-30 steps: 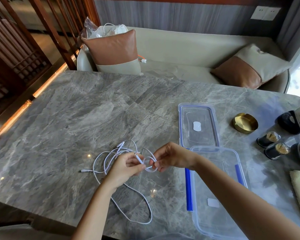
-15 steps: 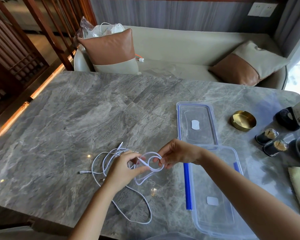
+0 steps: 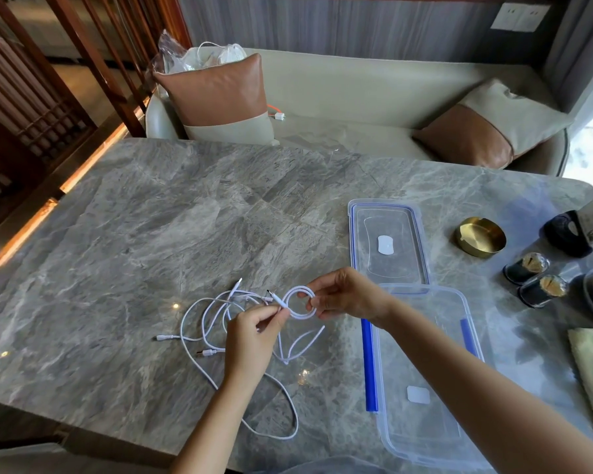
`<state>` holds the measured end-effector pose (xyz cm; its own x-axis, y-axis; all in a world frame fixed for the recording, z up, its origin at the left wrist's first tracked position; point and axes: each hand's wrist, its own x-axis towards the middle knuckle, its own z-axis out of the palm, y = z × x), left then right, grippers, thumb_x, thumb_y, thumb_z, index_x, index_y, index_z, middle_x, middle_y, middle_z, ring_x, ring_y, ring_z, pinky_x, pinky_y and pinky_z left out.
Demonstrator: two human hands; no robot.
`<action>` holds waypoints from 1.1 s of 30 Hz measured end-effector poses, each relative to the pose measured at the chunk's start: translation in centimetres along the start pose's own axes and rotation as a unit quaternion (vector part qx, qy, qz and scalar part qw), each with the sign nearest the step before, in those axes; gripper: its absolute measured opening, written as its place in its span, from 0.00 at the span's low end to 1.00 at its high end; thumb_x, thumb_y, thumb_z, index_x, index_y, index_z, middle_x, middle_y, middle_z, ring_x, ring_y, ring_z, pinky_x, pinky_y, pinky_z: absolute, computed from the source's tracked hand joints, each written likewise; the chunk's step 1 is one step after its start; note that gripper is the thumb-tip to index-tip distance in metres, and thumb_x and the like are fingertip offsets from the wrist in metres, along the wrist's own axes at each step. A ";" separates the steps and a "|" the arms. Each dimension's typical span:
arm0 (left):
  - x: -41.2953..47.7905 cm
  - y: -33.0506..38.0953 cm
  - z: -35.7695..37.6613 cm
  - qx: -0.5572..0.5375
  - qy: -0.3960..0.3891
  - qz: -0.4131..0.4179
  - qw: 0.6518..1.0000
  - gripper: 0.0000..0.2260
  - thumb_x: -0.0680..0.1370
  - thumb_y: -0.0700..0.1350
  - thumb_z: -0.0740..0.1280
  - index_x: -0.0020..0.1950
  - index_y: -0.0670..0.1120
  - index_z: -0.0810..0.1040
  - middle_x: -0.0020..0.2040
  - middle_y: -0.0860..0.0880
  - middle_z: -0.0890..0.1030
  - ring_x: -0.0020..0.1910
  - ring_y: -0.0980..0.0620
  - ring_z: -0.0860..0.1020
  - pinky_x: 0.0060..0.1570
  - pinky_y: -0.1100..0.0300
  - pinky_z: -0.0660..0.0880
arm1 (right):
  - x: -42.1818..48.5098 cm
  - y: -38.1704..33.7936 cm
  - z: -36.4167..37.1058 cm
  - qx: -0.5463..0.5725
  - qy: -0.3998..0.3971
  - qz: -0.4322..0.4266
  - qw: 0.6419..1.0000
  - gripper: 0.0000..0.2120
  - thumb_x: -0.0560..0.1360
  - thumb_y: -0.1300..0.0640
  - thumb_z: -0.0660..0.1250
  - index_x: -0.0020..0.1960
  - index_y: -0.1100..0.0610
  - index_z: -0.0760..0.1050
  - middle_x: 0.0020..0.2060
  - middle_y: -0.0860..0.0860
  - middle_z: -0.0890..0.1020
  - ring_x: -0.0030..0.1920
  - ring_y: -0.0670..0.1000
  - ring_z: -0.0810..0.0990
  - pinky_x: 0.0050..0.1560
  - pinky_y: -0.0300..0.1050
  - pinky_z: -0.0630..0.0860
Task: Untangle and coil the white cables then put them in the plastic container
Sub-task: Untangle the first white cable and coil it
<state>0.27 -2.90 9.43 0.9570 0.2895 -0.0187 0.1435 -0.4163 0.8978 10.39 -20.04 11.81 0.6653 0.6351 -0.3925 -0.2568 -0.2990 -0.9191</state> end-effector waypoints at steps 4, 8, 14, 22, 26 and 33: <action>-0.3 -0.2 0.6 -0.007 -0.002 -0.033 0.999 0.13 0.75 0.44 0.67 0.32 0.40 0.76 0.25 0.45 0.69 0.28 0.55 0.66 0.29 0.57 0.67 | -0.3 0.4 0.6 0.016 0.023 0.000 1.000 0.11 0.74 0.69 0.66 0.56 0.65 0.78 0.37 0.54 0.81 0.34 0.44 0.79 0.42 0.36 0.81; -0.6 0.2 1.3 -0.081 0.001 -0.097 0.992 0.10 0.77 0.41 0.66 0.35 0.47 0.78 0.32 0.42 0.77 0.29 0.51 0.76 0.28 0.64 0.76 | -0.5 1.1 1.3 0.044 0.056 0.001 0.997 0.10 0.74 0.69 0.65 0.54 0.65 0.79 0.36 0.55 0.81 0.34 0.44 0.79 0.40 0.35 0.80; -0.8 0.9 2.2 -0.259 0.036 -0.195 0.945 0.08 0.76 0.39 0.67 0.40 0.49 0.82 0.37 0.47 0.80 0.34 0.56 0.78 0.35 0.66 0.79 | -0.2 1.6 2.7 0.104 0.107 -0.008 0.989 0.07 0.74 0.69 0.66 0.51 0.63 0.80 0.33 0.51 0.81 0.32 0.42 0.79 0.39 0.35 0.80; -0.3 1.1 1.9 -0.356 0.103 -0.225 0.901 0.07 0.76 0.39 0.65 0.42 0.43 0.83 0.34 0.52 0.82 0.33 0.61 0.79 0.36 0.68 0.79 | 0.1 1.2 4.0 0.181 0.165 -0.021 0.969 0.03 0.73 0.64 0.69 0.45 0.59 0.78 0.33 0.52 0.81 0.31 0.45 0.81 0.37 0.39 0.81; 0.6 1.0 1.3 -0.345 0.140 -0.187 0.909 0.06 0.77 0.40 0.65 0.45 0.42 0.82 0.31 0.54 0.82 0.31 0.62 0.77 0.34 0.69 0.77 | -0.7 0.2 4.4 0.132 0.084 0.016 0.988 0.14 0.77 0.52 0.64 0.37 0.57 0.79 0.29 0.52 0.82 0.29 0.47 0.81 0.32 0.38 0.79; 1.3 1.5 1.3 -0.341 0.145 -0.149 0.917 0.09 0.76 0.41 0.66 0.39 0.49 0.83 0.31 0.54 0.82 0.31 0.60 0.78 0.36 0.68 0.77 | -0.9 0.3 6.3 0.174 0.033 0.081 0.981 0.17 0.80 0.49 0.57 0.53 0.60 0.78 0.42 0.54 0.84 0.38 0.48 0.84 0.42 0.40 0.80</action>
<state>2.04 -4.31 10.17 0.7790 0.5611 -0.2798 0.1022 0.3266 0.9396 5.32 -16.27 11.63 0.6369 0.5484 -0.5419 -0.5790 -0.1238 -0.8059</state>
